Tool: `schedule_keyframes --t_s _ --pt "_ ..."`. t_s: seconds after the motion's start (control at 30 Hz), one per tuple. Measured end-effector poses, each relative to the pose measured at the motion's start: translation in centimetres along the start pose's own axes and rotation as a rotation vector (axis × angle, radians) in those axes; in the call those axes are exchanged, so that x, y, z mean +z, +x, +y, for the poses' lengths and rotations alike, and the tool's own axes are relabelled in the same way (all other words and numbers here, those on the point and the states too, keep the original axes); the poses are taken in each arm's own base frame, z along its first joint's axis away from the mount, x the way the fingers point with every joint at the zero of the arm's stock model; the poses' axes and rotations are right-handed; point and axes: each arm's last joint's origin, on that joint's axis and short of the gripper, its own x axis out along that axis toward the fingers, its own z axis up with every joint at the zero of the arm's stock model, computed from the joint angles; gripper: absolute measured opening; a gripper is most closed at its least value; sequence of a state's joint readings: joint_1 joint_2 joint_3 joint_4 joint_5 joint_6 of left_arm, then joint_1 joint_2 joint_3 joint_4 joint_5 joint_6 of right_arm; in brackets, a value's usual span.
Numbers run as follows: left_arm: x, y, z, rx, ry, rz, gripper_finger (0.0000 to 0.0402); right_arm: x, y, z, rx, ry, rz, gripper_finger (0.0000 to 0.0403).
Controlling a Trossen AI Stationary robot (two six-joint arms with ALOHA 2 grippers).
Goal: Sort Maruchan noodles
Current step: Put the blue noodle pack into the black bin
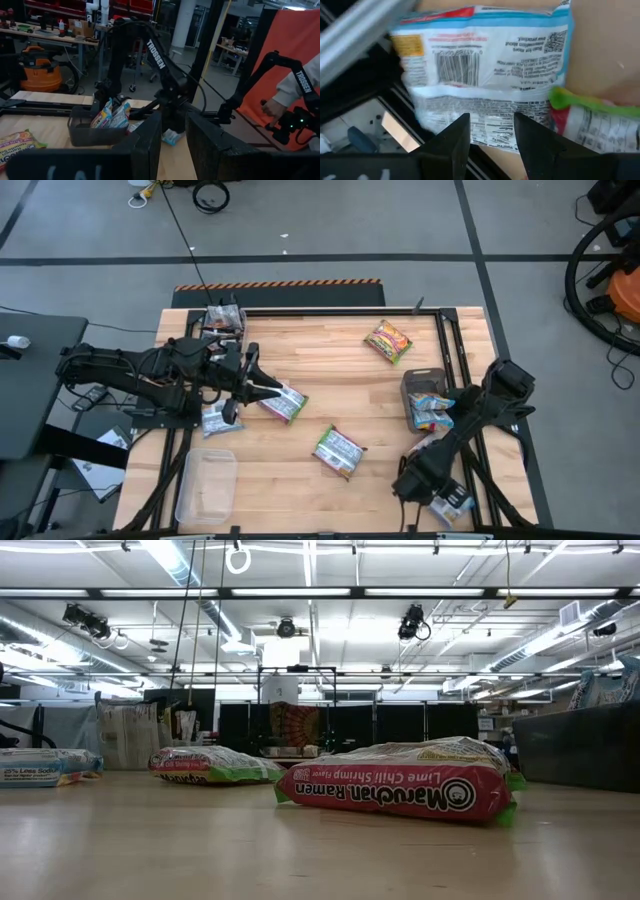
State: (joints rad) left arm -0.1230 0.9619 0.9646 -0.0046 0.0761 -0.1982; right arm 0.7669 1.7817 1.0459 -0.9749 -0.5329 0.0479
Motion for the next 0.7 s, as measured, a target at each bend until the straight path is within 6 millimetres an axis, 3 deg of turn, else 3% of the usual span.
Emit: schedule_keyframes --t_s 0.23,0.4,0.57,0.7 --pt "0.1 0.0 0.0 -0.001 -0.024 -0.006 0.0094 0.2 -1.1 -1.5 -0.069 -0.017 -0.031 0.016" --pt "0.1 0.0 0.0 -0.001 -0.026 -0.007 0.0094 1.1 -2.3 -1.5 -0.167 -0.051 -0.09 0.016" --pt "0.0 0.2 0.0 -0.001 -0.027 -0.006 0.0094 1.7 -2.4 -1.5 -0.171 -0.047 -0.149 0.016" --pt "0.0 0.2 0.0 -0.002 -0.055 -0.006 0.0094 2.1 -1.8 -0.6 -0.076 -0.009 -0.181 0.016"
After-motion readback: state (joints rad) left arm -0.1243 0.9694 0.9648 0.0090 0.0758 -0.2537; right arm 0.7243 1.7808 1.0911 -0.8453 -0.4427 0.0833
